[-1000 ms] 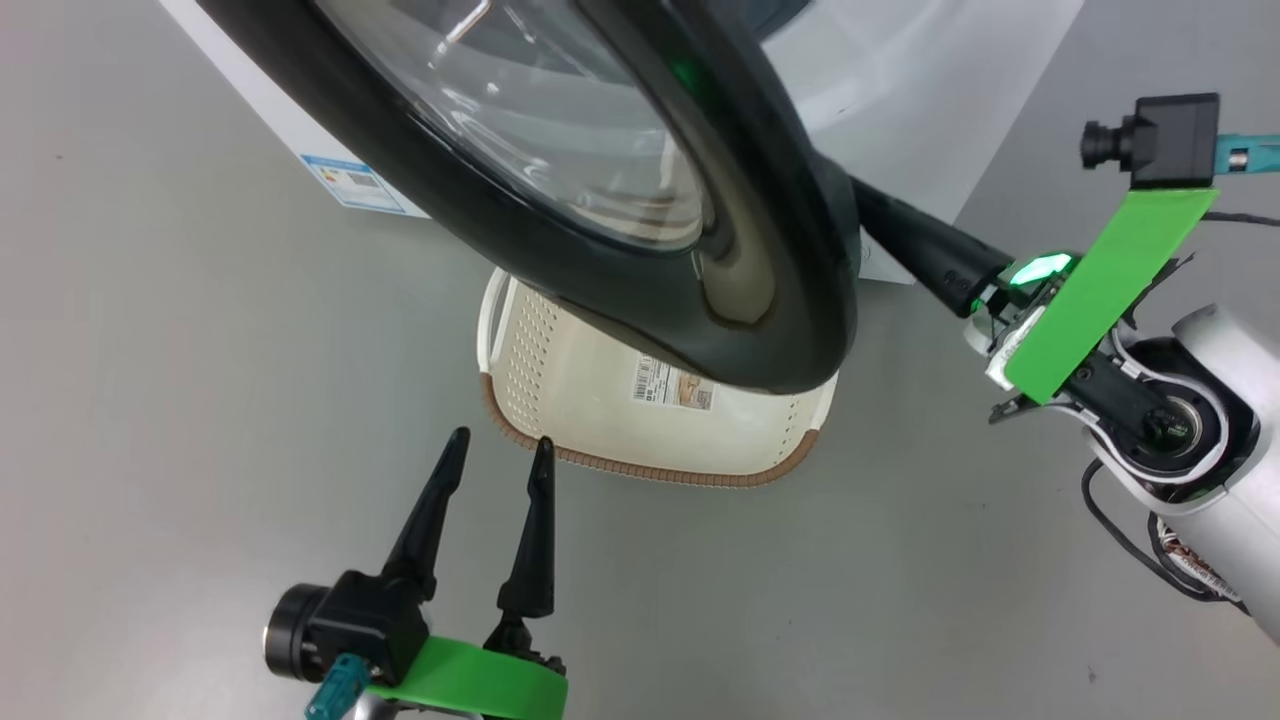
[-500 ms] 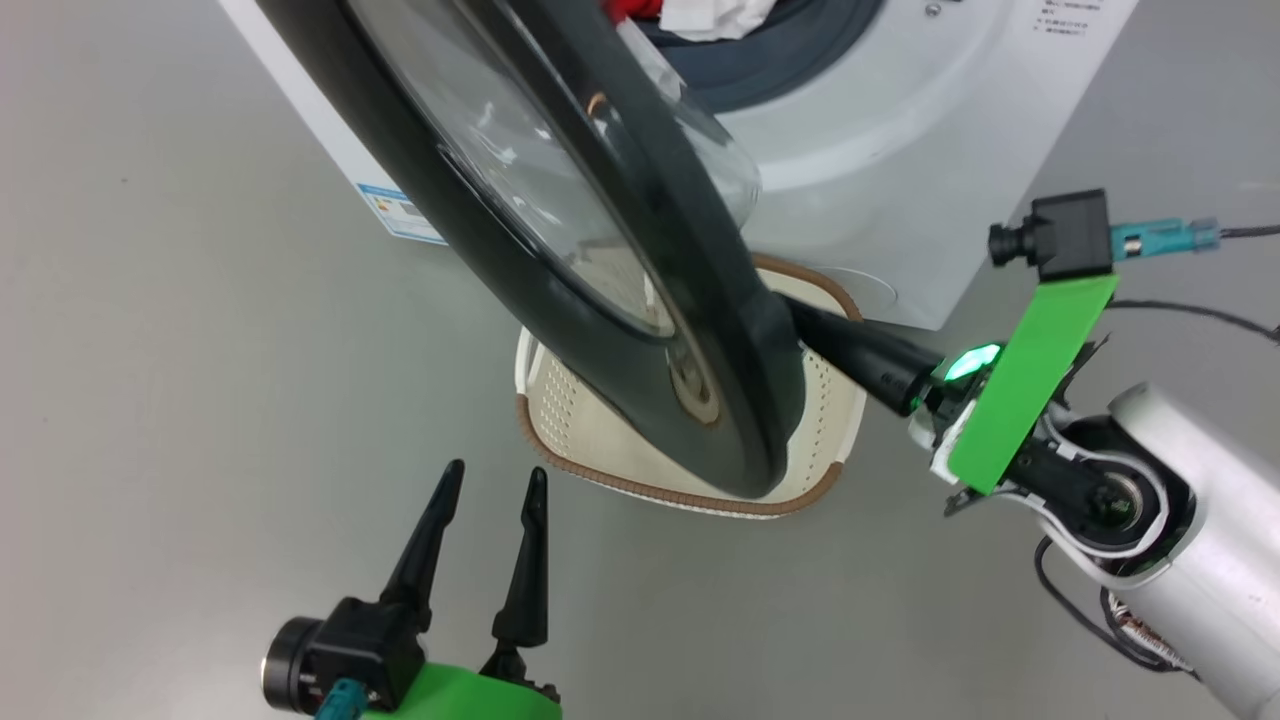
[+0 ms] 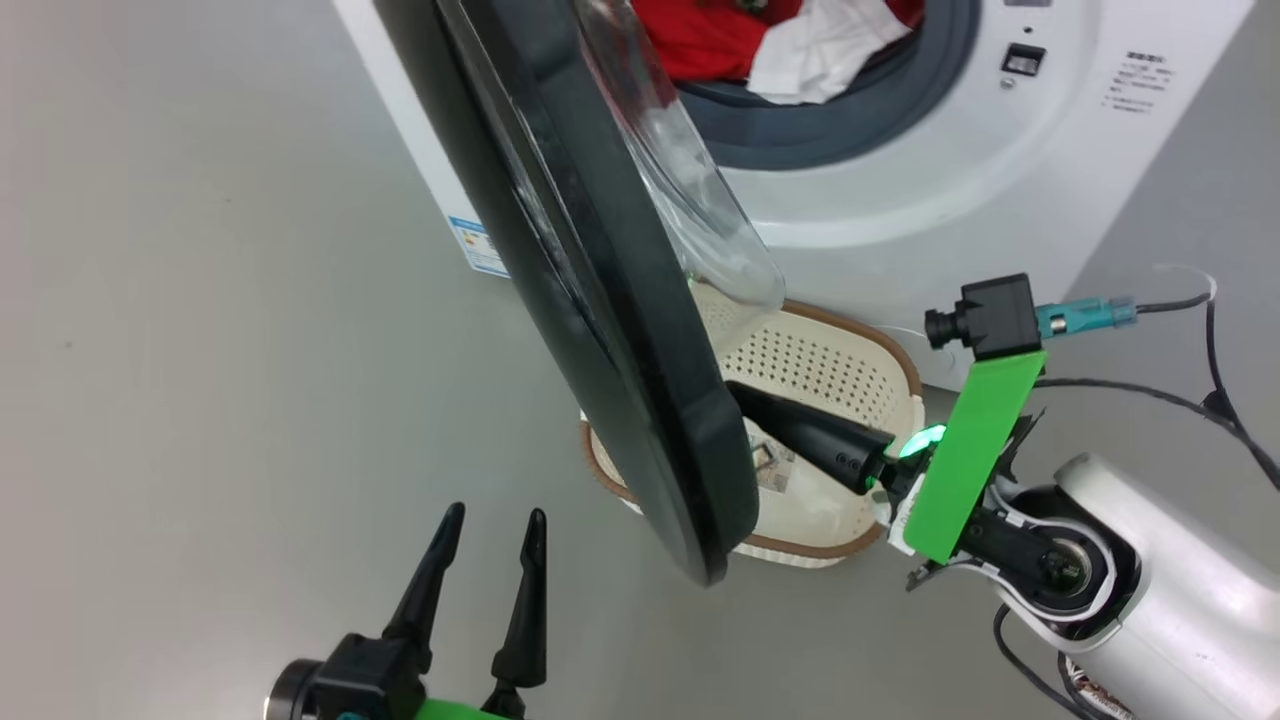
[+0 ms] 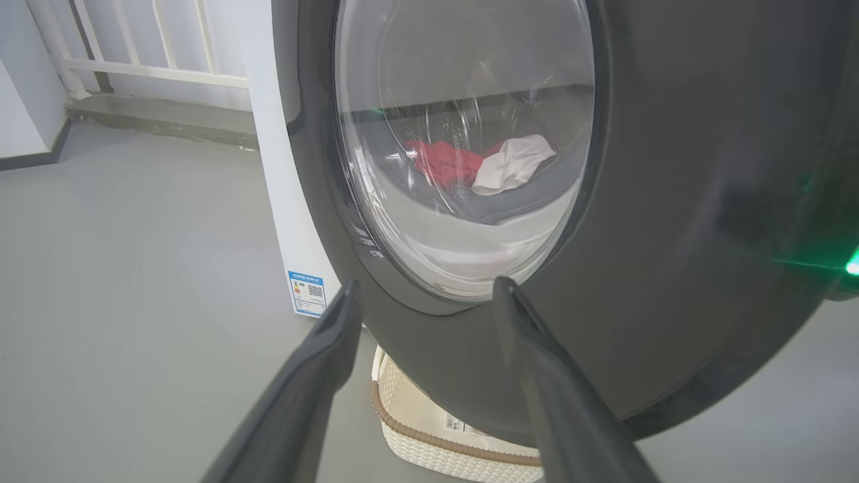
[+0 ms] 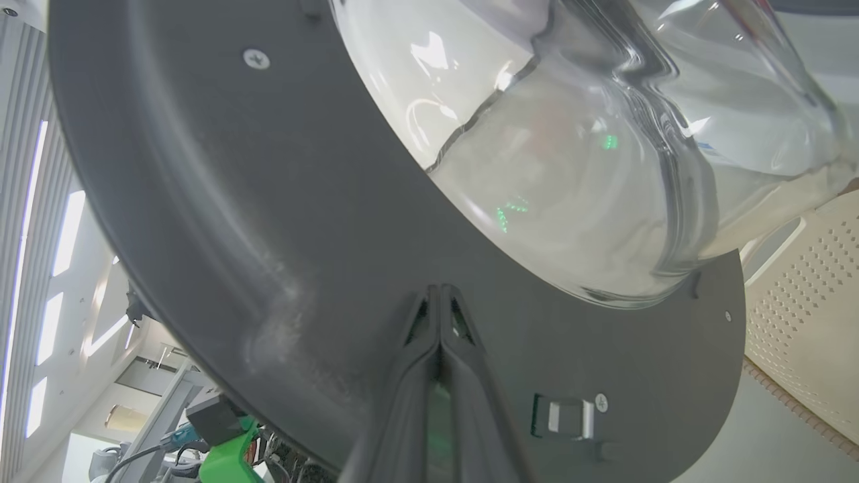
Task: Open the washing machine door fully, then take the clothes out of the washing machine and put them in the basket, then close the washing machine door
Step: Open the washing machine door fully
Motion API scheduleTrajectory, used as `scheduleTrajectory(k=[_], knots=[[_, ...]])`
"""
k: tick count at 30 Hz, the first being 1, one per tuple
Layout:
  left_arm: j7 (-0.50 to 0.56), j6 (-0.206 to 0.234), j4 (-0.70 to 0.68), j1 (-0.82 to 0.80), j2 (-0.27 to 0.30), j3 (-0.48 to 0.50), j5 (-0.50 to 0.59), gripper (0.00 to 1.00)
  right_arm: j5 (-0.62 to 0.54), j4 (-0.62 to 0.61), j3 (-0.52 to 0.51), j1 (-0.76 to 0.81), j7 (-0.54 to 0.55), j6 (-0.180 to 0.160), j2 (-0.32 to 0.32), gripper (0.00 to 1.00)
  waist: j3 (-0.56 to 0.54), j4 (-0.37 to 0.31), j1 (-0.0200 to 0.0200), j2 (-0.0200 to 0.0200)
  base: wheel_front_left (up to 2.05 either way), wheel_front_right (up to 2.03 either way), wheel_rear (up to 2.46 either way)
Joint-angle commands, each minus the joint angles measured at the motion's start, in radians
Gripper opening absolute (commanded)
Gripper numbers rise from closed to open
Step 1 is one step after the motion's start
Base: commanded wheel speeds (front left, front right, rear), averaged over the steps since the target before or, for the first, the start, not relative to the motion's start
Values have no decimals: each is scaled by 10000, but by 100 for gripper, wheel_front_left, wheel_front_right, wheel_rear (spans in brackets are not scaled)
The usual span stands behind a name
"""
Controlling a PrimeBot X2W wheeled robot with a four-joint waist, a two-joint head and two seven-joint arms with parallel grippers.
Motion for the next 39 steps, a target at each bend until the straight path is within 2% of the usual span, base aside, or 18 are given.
scheduleTrajectory(k=[1,19,28,39], knots=[[-78,60,-270,115,95,372,17,100,-121,-261,107,284,56,79,206,0,-304,378,0,0,0,0,0],[-78,67,-379,628,95,739,-73,100,-316,-131,338,733,151,79,976,0,-933,1461,0,0,0,0,0],[-78,57,-427,844,95,931,18,100,-362,-7,439,797,92,79,1295,0,-1138,1686,0,0,0,0,0],[-78,100,-525,874,95,1047,38,100,-407,48,443,831,70,79,1350,0,-1189,1561,0,0,0,0,0]])
